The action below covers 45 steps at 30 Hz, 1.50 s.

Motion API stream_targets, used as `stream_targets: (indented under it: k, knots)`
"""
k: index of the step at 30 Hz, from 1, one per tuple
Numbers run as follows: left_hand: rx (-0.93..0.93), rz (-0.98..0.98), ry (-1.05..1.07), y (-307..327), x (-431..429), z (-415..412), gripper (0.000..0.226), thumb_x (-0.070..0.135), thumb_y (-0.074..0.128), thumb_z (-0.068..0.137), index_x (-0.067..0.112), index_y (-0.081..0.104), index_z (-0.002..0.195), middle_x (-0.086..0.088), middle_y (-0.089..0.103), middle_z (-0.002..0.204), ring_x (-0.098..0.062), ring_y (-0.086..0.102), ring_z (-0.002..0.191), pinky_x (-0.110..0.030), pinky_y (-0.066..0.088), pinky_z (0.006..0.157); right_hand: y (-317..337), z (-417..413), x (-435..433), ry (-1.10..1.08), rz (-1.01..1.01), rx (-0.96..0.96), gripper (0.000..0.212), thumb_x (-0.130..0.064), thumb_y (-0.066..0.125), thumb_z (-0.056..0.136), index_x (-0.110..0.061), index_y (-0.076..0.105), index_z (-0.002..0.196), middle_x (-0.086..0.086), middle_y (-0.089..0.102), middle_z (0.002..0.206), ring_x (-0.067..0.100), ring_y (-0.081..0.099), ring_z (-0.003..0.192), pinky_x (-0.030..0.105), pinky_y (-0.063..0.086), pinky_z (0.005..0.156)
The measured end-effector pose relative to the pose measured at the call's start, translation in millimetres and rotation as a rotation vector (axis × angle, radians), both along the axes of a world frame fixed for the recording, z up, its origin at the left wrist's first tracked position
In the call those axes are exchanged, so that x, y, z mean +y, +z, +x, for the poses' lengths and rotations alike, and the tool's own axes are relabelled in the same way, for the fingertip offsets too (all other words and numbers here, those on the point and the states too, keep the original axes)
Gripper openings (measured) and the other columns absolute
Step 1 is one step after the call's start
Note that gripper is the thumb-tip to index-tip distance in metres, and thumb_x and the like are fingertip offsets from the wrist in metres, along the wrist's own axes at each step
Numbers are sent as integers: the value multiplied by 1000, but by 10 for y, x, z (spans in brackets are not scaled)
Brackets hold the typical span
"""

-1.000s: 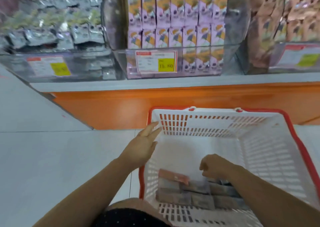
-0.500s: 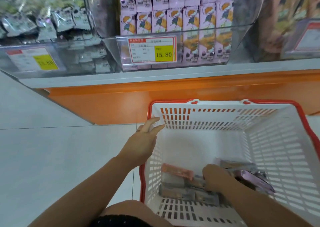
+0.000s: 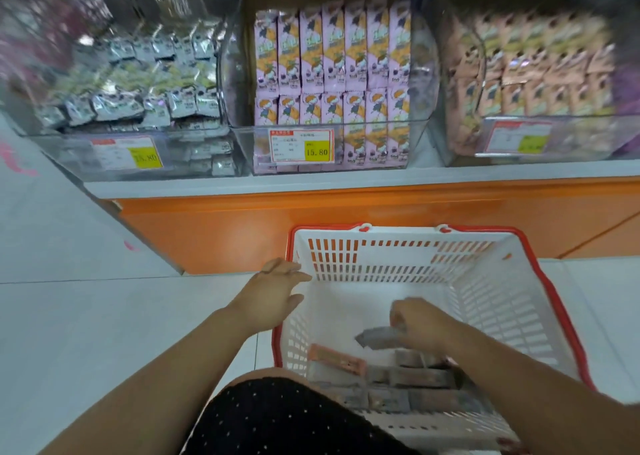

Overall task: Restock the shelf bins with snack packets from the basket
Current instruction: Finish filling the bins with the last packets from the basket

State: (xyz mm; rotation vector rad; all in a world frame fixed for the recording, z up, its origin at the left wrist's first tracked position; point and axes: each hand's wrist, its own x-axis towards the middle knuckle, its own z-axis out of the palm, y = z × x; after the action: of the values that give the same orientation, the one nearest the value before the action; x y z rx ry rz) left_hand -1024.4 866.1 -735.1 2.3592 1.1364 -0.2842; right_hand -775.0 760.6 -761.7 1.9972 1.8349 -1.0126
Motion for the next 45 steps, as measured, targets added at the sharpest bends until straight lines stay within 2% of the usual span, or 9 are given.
stream_targets:
  k: [7, 11, 15, 21, 27, 32, 35, 39, 45]
  knots:
    - [-412, -289, 226, 906, -142, -60, 42, 33, 56, 94, 27, 49, 135, 13, 49, 136, -8, 50, 119, -26, 39, 104, 1281, -256, 128, 245, 520, 228, 32, 10, 51, 78, -18, 53, 93, -11, 40, 102, 4, 37, 95, 5, 30, 79]
    - [-544, -422, 226, 1268, -275, -215, 34, 37, 66, 85, 33, 58, 118, 18, 58, 122, -3, 59, 107, -22, 44, 96, 1630, -421, 85, 455, 837, 249, 34, 14, 56, 71, -16, 53, 86, -12, 40, 98, 11, 42, 94, 22, 37, 77]
    - [-668, -328, 226, 1489, -396, -410, 21, 21, 69, 86, 33, 65, 103, 12, 70, 101, -5, 64, 88, -22, 50, 82, 1852, -625, 105, 585, 1055, 199, 22, -1, 48, 82, -21, 51, 91, -8, 46, 105, 18, 50, 101, 34, 50, 69]
    - [-735, -17, 268, 1663, -415, -767, 34, 17, 69, 85, 42, 60, 106, 22, 62, 107, 3, 57, 99, -22, 49, 91, 2084, -863, 231, 291, 902, 327, 40, -25, 72, 81, -29, 55, 118, -18, 53, 118, 2, 50, 113, 26, 46, 96]
    - [-1085, 212, 699, 1720, -418, -871, 31, 18, 64, 88, 38, 55, 110, 16, 52, 118, -3, 63, 96, -13, 49, 81, 2228, -1423, 381, -19, 863, 569, 34, -19, 75, 78, -36, 45, 83, -19, 56, 85, -14, 53, 75, 8, 41, 61]
    - [-1499, -335, 1124, 1665, -471, -695, 21, 24, 59, 92, 15, 52, 110, -8, 63, 113, -19, 72, 81, -27, 54, 65, 2171, -1925, 614, -157, 946, 621, 27, -21, 72, 77, -28, 48, 88, -10, 59, 82, 0, 55, 71, 19, 43, 59]
    - [-1608, -354, 1165, 1694, -392, -713, 36, 22, 60, 92, 4, 48, 120, -15, 64, 102, -22, 67, 84, -31, 55, 69, 2106, -2124, 693, -42, 895, 636, 31, -21, 73, 75, -25, 52, 98, -6, 64, 97, 9, 60, 89, 31, 50, 77]
    - [-1522, -187, 1211, 1746, -103, -1006, 15, 14, 61, 91, 19, 51, 103, -7, 63, 96, -21, 64, 86, -40, 55, 80, 2209, -2000, 959, 296, 771, 403, 57, -34, 70, 83, -25, 45, 133, -7, 45, 136, 6, 39, 126, 21, 31, 105]
    - [-885, 480, 1069, 1951, 608, -1546, 36, 28, 56, 94, 14, 47, 126, 1, 57, 106, -18, 58, 89, -30, 45, 77, 2440, -1582, 1768, 331, 797, -80, 81, -43, 62, 88, -20, 16, 151, 5, 6, 159, 23, 8, 146, 36, 11, 117]
